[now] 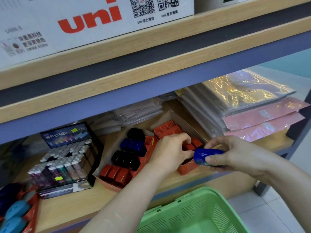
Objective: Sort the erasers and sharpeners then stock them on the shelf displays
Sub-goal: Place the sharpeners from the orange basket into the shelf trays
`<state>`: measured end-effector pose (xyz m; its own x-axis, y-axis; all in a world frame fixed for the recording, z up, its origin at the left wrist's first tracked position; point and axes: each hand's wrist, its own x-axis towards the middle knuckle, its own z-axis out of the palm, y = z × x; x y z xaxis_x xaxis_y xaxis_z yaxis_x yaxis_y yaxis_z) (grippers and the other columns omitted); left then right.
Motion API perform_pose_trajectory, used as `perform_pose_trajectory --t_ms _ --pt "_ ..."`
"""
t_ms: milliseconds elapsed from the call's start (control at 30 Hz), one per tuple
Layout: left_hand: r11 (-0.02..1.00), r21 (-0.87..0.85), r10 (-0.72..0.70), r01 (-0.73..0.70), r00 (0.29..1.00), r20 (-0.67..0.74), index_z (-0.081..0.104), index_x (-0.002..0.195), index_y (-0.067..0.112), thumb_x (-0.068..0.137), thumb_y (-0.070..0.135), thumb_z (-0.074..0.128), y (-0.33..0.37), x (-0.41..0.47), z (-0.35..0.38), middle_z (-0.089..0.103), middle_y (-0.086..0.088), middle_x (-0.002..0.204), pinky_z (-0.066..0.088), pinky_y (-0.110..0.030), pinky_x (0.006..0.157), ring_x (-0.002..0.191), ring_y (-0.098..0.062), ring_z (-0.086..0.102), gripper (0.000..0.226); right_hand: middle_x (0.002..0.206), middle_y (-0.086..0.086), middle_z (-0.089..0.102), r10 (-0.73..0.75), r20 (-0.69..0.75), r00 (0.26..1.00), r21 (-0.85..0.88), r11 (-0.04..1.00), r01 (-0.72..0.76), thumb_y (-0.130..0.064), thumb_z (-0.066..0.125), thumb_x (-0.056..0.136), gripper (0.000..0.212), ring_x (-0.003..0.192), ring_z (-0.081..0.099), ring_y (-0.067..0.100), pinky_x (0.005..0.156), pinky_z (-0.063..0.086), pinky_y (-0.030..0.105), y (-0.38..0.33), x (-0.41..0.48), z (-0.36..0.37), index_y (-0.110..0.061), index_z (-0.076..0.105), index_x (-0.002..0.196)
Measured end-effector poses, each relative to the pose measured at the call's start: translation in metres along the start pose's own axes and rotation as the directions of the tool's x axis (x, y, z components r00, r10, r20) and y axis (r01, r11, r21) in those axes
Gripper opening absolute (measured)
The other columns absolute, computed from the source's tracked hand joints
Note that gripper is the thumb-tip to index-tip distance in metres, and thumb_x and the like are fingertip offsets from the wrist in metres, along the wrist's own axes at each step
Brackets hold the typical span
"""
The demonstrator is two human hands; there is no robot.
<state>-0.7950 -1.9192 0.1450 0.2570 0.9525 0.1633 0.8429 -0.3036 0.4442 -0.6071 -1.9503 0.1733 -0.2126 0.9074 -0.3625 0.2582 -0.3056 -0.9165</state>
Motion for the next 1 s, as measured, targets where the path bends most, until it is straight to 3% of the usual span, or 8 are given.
perform_pose_trajectory --t_ms 100,167,267,400,533,600,700,1000 --pt "1.0 0.019 0.021 -0.021 1.0 -0.012 0.072 0.106 0.025 0.096 0.036 0.053 0.001 -0.003 -0.006 0.066 0.009 0.115 0.036 -0.026 0.097 0.11 -0.011 0.052 0.025 0.101 0.023 0.065 -0.06 -0.051 0.997 0.03 0.998 0.061 0.003 0.075 0.079 0.024 0.066 0.07 0.023 0.058 0.056 0.025 -0.001 0.003 0.003 -0.003 0.064 0.099" --pt "0.972 -0.227 -0.06 0.062 0.998 0.018 0.071 0.111 0.022 0.1 0.031 0.046 0.004 -0.01 -0.013 0.065 0.008 0.118 0.04 -0.026 0.099 0.11 -0.007 0.054 0.028 0.1 0.021 0.066 -0.087 -0.077 0.993 0.102 0.99 0.095 0.003 0.073 0.08 0.022 0.068 0.069 0.021 0.058 0.056 0.023 -0.002 0.003 0.006 -0.003 0.065 0.1" --pt "0.619 -0.755 -0.152 0.217 0.976 0.156 0.067 0.115 0.02 0.095 0.026 0.056 0.006 -0.026 -0.02 0.07 -0.001 0.111 0.054 -0.029 0.082 0.097 -0.012 0.065 0.024 0.105 0.02 0.067 -0.095 -0.04 0.995 0.27 0.957 0.103 0.002 0.069 0.083 0.019 0.08 0.071 0.024 0.064 0.059 0.026 -0.003 0.005 0.009 -0.001 0.066 0.101" --pt "0.545 -0.821 -0.143 0.172 0.983 0.111 0.067 0.115 0.012 0.074 0.021 0.076 -0.002 -0.034 -0.021 0.072 -0.005 0.108 0.053 -0.032 0.091 0.102 -0.02 0.068 0.042 0.108 0.023 0.068 -0.088 0.049 0.995 0.434 0.899 0.058 -0.003 0.068 0.084 0.022 0.083 0.071 0.027 0.068 0.059 0.029 -0.003 0.005 0.015 0.0 0.066 0.106" --pt "0.471 -0.869 -0.34 0.15 0.94 -0.022 0.072 0.1 0.015 0.064 0.029 0.08 -0.01 -0.021 -0.034 0.075 -0.004 0.094 0.056 -0.03 0.086 0.092 -0.019 0.071 0.04 0.094 0.005 0.071 -0.13 -0.2 0.971 0.062 0.987 0.145 -0.022 0.065 0.092 0.012 0.074 0.069 0.02 0.063 0.056 0.03 -0.002 0.008 0.015 -0.019 0.066 0.103" --pt "0.545 -0.827 -0.426 0.138 0.895 -0.132 0.073 0.099 0.014 0.07 0.025 0.082 -0.018 -0.007 -0.039 0.075 -0.002 0.091 0.056 -0.023 0.082 0.089 -0.014 0.071 0.033 0.094 -0.006 0.067 -0.258 -0.315 0.913 -0.283 0.944 0.169 -0.027 0.063 0.091 0.015 0.088 0.067 0.018 0.076 0.055 0.036 0.005 0.013 0.01 -0.025 0.065 0.106" --pt "0.755 -0.624 -0.41 0.202 0.887 -0.21 0.072 0.106 0.014 0.074 0.026 0.082 -0.024 0.014 -0.033 0.072 0.003 0.095 0.051 -0.01 0.073 0.085 -0.005 0.068 0.035 0.115 -0.004 0.065 -0.353 -0.245 0.903 -0.585 0.796 0.153 -0.021 0.059 0.09 0.038 0.103 0.061 0.018 0.085 0.045 0.026 0.012 0.016 0.01 -0.027 0.057 0.128" --pt "0.956 -0.258 -0.185 0.137 0.968 -0.171 0.072 0.101 0.024 0.072 0.034 0.082 -0.018 0.039 -0.002 0.064 0.011 0.083 0.051 -0.018 0.072 0.074 -0.002 0.06 0.032 0.119 0.002 0.067 -0.353 -0.082 0.932 -0.682 0.702 0.206 -0.022 0.055 0.091 0.053 0.107 0.062 0.017 0.078 0.04 0.019 0.018 0.022 0.016 -0.025 0.044 0.143"
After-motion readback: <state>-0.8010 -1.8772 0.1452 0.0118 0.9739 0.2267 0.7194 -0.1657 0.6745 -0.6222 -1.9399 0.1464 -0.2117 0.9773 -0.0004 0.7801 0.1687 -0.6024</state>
